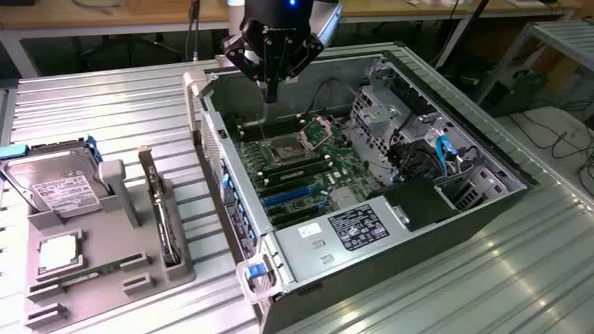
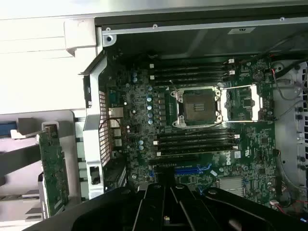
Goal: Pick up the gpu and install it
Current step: 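Reach for the gpu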
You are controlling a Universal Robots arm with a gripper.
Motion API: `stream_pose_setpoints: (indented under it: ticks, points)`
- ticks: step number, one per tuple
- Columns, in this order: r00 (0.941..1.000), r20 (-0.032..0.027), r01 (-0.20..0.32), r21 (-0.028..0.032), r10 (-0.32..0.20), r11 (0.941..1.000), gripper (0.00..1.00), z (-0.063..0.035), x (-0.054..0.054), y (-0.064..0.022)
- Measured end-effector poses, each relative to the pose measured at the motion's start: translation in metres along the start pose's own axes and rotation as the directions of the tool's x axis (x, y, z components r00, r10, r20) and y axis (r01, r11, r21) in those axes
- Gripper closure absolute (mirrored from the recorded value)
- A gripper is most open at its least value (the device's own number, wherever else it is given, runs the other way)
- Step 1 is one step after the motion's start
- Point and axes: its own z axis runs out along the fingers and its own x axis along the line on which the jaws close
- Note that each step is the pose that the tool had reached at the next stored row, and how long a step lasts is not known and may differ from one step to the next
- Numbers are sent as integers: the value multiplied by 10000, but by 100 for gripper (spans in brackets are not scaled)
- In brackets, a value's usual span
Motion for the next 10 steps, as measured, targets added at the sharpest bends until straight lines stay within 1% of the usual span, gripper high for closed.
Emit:
stream_pose_setpoints:
  ticks: [6, 10]
  points:
    - [10000, 0, 1, 0, -1, 10000, 89, -2, 82, -6]
    - [10000, 0, 2, -1, -2, 10000, 89, -2, 112, -9]
